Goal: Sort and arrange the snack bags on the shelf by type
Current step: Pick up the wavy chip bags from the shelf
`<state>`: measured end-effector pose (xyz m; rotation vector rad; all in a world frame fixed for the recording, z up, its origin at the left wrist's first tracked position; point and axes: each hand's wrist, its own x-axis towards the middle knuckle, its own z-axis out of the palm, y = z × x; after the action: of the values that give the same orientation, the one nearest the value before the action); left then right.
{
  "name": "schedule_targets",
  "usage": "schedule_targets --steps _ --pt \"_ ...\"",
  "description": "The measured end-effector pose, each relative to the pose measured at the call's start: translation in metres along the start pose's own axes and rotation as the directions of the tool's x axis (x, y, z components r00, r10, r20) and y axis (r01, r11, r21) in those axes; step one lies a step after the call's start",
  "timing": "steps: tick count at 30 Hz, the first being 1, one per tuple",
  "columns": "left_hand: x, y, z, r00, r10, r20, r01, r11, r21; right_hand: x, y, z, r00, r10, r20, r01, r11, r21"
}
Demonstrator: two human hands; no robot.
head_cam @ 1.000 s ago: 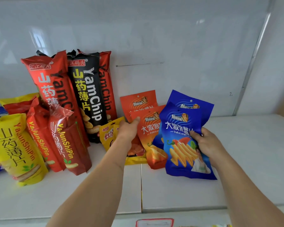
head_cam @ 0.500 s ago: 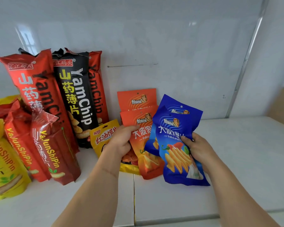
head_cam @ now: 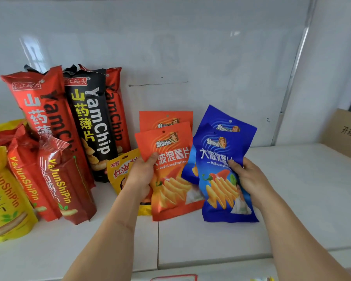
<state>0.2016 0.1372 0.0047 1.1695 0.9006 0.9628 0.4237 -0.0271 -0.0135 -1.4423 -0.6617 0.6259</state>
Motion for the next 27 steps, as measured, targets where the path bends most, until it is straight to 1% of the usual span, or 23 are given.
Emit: schedule_targets --steps 5,8,11,13,17,19,24,27 --pt "-0.014 -0.002 -0.004 0.999 0.030 0.034 -0.034 0.993 0.112 0.005 -0.024 -0.027 0.995 -0.057 -0.086 0.063 0.996 0.067" --pt "-0.023 -0.005 -0.004 0.997 0.053 0.056 -0.058 0.993 0.099 0.008 -0.039 -0.043 0.988 -0.089 -0.125 0.096 0.994 0.059" --pt "-0.033 -0.010 0.002 0.997 0.024 0.071 -0.028 0.998 0.055 0.002 -0.048 -0.058 0.983 -0.101 -0.156 0.106 0.994 0.027" --pt "-0.040 -0.014 0.011 0.996 0.005 0.089 -0.008 0.999 0.039 0.000 -0.046 -0.070 0.979 -0.087 -0.184 0.091 0.996 0.013" --pt "-0.049 -0.021 0.033 0.985 -0.062 0.161 0.057 0.998 0.040 -0.007 -0.041 -0.092 0.973 -0.017 -0.232 0.028 0.999 0.047" --pt "-0.052 -0.025 0.042 0.978 -0.086 0.190 0.081 0.996 0.033 -0.011 -0.040 -0.104 0.968 -0.006 -0.250 0.025 0.997 0.073" --pt "-0.059 -0.030 0.075 0.968 -0.079 0.240 0.079 0.997 0.008 -0.012 -0.039 -0.141 0.956 0.012 -0.294 0.015 0.996 0.090" --pt "-0.065 -0.033 0.104 0.962 -0.079 0.260 0.083 0.997 -0.003 -0.004 -0.041 -0.168 0.956 0.007 -0.292 0.024 0.994 0.103"
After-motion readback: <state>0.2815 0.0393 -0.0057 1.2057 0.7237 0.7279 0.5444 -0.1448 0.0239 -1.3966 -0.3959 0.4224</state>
